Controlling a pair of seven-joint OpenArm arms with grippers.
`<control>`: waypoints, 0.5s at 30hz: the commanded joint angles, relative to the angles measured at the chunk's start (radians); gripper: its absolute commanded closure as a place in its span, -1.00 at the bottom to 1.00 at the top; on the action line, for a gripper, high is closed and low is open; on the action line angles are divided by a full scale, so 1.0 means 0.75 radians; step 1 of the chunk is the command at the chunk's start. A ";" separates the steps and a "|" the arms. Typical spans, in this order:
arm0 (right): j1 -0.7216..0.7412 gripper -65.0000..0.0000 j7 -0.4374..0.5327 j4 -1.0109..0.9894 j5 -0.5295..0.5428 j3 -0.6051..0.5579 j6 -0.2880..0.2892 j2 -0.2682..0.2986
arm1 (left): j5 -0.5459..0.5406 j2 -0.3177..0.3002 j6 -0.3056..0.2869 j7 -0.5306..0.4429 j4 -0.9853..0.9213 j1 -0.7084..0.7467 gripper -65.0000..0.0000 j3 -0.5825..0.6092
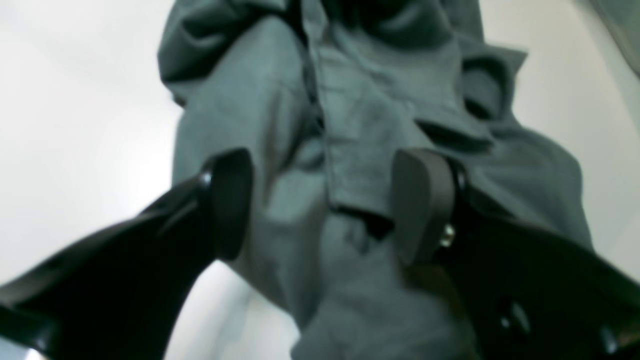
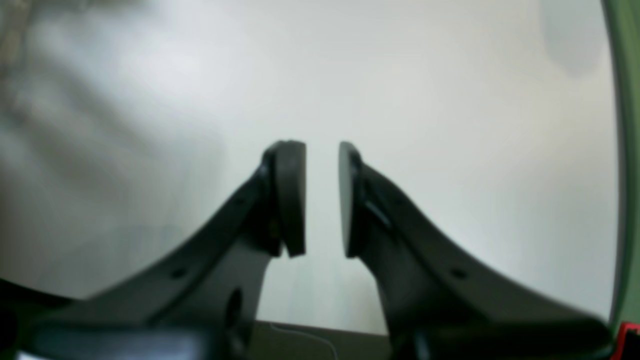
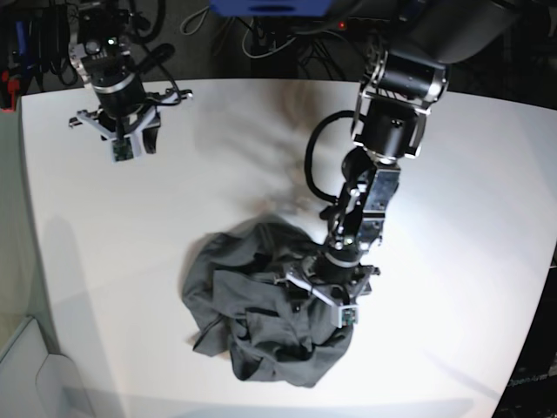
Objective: Layout the t-shirt on the table in an organized manner, then fold the t-shirt properly
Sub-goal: 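Reach the left gripper into the grey t-shirt and grasp fabric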
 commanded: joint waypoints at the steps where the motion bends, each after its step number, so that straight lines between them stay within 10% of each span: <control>1: 0.000 0.58 0.024 0.021 0.006 0.003 0.001 0.004 | -0.011 0.012 -0.011 -0.052 -0.009 -0.051 -0.31 0.001; 15: -0.009 0.58 0.016 0.019 0.006 0.003 0.001 0.004 | -0.006 0.088 -0.013 -0.085 -0.111 -0.094 -0.31 0.003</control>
